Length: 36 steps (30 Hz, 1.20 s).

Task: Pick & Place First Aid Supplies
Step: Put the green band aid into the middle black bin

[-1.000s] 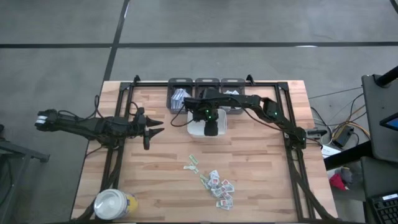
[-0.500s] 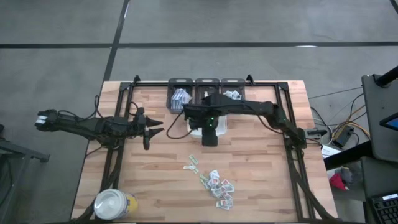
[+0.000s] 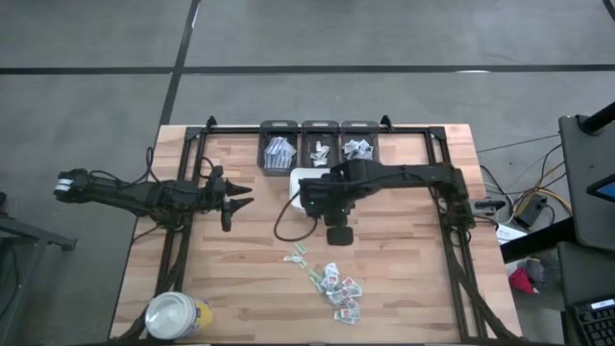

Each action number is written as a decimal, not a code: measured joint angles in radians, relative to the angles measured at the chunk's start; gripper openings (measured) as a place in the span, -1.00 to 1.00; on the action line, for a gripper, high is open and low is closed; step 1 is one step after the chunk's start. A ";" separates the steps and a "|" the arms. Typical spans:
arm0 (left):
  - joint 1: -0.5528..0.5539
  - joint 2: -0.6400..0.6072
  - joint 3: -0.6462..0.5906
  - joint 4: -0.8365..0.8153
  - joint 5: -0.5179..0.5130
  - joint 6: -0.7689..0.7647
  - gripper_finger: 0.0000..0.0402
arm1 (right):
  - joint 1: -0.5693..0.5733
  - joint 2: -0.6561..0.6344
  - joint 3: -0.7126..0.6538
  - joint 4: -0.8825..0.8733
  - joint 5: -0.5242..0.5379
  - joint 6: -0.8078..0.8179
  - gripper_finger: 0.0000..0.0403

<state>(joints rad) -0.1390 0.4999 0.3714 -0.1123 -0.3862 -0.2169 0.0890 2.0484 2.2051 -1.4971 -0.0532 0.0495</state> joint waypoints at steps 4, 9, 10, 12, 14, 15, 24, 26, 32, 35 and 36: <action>0.000 0.002 0.000 0.010 0.000 -0.045 -0.32 | 0.021 -0.088 -0.194 0.141 0.001 0.036 -0.68; 0.000 0.015 0.000 0.113 0.005 -0.145 -0.33 | 0.039 -0.250 -0.488 0.373 0.000 0.120 -0.71; 0.000 0.021 0.000 0.132 0.014 -0.137 -0.33 | 0.040 -0.284 -0.543 0.410 0.000 0.140 -0.72; 0.000 0.032 0.000 0.168 0.046 -0.105 -0.33 | 0.041 -0.357 -0.653 0.486 0.000 0.180 -0.72; 0.000 0.056 0.001 0.219 0.066 -0.079 -0.33 | 0.042 -0.431 -0.759 0.563 0.001 0.211 -0.72; 0.000 0.069 0.007 0.227 0.071 -0.073 -0.33 | 0.043 -0.471 -0.810 0.605 0.001 0.223 -0.72; 0.000 0.359 0.201 0.175 0.056 -0.064 -0.33 | 0.045 -0.803 -1.185 0.864 -0.001 0.293 -0.73; 0.000 0.443 0.268 0.126 0.037 -0.064 -0.33 | 0.045 -0.878 -1.249 0.881 -0.002 0.302 -0.73; 0.000 0.683 0.516 -0.099 0.027 -0.073 -0.33 | 0.045 -1.098 -1.401 0.912 -0.003 0.308 -0.74; 0.000 0.789 0.638 -0.197 0.027 -0.074 -0.33 | 0.045 -1.202 -1.459 0.913 -0.003 0.292 -0.74; 0.000 0.822 0.678 -0.224 0.027 -0.076 -0.33 | 0.044 -1.235 -1.476 0.913 -0.003 0.289 -0.74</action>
<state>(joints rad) -0.1390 1.3214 1.0494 -0.3368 -0.3595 -0.2933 0.1335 0.8133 0.7294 -0.5845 -0.0560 0.3390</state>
